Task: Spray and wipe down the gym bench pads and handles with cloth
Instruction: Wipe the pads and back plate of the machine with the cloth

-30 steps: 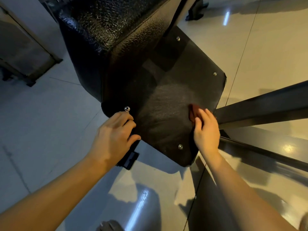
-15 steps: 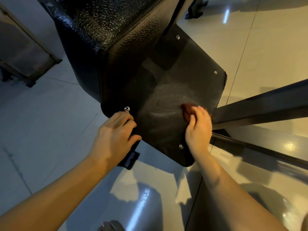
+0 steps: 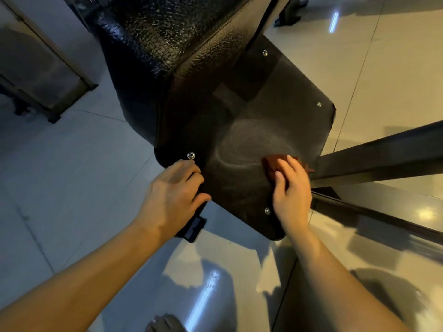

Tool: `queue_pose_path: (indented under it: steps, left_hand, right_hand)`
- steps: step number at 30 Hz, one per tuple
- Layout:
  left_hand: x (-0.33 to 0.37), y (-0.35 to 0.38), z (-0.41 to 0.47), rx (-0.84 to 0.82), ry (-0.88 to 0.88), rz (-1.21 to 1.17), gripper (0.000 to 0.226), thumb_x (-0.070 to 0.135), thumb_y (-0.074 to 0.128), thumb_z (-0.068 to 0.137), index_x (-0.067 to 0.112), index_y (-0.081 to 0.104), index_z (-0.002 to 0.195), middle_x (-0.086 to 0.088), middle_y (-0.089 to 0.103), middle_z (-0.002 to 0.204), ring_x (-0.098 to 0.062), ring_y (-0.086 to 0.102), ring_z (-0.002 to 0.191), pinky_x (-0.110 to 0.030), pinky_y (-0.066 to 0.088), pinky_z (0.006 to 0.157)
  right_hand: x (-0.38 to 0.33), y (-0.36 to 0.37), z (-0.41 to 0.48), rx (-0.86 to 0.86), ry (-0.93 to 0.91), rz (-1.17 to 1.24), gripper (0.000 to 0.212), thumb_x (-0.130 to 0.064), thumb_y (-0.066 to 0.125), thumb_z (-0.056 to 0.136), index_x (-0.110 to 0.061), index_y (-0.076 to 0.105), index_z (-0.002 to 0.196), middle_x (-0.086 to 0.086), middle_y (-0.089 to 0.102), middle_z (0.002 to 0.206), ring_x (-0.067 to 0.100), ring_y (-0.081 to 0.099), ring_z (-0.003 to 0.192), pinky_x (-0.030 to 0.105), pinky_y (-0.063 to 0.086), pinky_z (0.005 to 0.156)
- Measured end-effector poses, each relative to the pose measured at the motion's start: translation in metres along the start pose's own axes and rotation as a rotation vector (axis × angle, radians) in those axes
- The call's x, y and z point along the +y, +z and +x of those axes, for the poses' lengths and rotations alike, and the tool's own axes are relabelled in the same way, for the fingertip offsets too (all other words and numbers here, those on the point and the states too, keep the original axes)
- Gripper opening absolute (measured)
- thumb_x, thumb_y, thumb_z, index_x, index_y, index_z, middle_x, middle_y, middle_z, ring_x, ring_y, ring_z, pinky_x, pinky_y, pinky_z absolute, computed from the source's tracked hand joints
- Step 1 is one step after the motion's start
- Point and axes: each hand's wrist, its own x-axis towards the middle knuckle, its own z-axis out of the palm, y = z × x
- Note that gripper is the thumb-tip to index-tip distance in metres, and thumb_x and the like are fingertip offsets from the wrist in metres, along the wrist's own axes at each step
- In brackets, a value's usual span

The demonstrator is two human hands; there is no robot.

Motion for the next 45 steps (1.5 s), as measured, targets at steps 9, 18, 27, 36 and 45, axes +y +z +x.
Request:
queue_pose_path:
  steps: [9, 18, 27, 36, 45]
  left_hand:
    - [0.000, -0.002, -0.001, -0.007, -0.003, 0.010, 0.032, 0.034, 0.076, 0.083, 0.006, 0.074, 0.098, -0.010, 0.068, 0.106, -0.026, 0.064, 0.102, -0.039, 0.058, 0.086]
    - [0.000, 0.001, -0.004, 0.001, -0.013, 0.008, 0.037, 0.037, 0.071, 0.084, 0.005, 0.075, 0.101, -0.011, 0.069, 0.110, -0.029, 0.066, 0.104, -0.038, 0.056, 0.089]
    - [0.003, -0.002, -0.003, 0.049, 0.023, 0.028, 0.034, 0.034, 0.074, 0.081, 0.005, 0.076, 0.097, -0.012, 0.071, 0.107, -0.030, 0.067, 0.104, -0.037, 0.053, 0.093]
    - [0.001, -0.002, -0.001, 0.022, 0.043, 0.041, 0.030, 0.034, 0.074, 0.085, 0.007, 0.075, 0.099, -0.011, 0.069, 0.110, -0.029, 0.064, 0.111, -0.044, 0.056, 0.092]
    - [0.001, -0.006, 0.000, 0.030, 0.077, 0.021, 0.030, 0.036, 0.074, 0.084, 0.008, 0.076, 0.093, -0.007, 0.069, 0.103, -0.025, 0.066, 0.105, -0.040, 0.059, 0.086]
  right_hand:
    - [-0.093, 0.033, -0.009, -0.187, -0.363, 0.130, 0.040, -0.015, 0.057, 0.099, -0.017, 0.060, 0.139, 0.004, 0.047, 0.155, 0.019, 0.033, 0.150, 0.038, 0.020, 0.125]
    - [-0.027, 0.008, -0.005, 0.078, 0.191, -0.006, 0.041, -0.019, 0.051, 0.103, -0.019, 0.054, 0.144, 0.003, 0.045, 0.157, 0.021, 0.037, 0.147, 0.044, 0.024, 0.125]
    - [-0.012, 0.007, -0.002, 0.000, -0.001, -0.016, 0.042, -0.023, 0.054, 0.102, -0.022, 0.056, 0.144, 0.001, 0.046, 0.156, 0.019, 0.036, 0.148, 0.049, 0.027, 0.124]
    - [-0.043, 0.017, -0.040, -0.249, -0.580, -0.092, 0.049, -0.025, 0.055, 0.099, -0.020, 0.053, 0.148, 0.005, 0.040, 0.159, 0.020, 0.029, 0.152, 0.044, 0.024, 0.125]
    - [-0.047, 0.016, -0.056, -0.063, -0.168, -0.236, 0.050, -0.025, 0.057, 0.100, -0.020, 0.050, 0.150, 0.005, 0.044, 0.157, 0.024, 0.039, 0.146, 0.037, 0.027, 0.122]
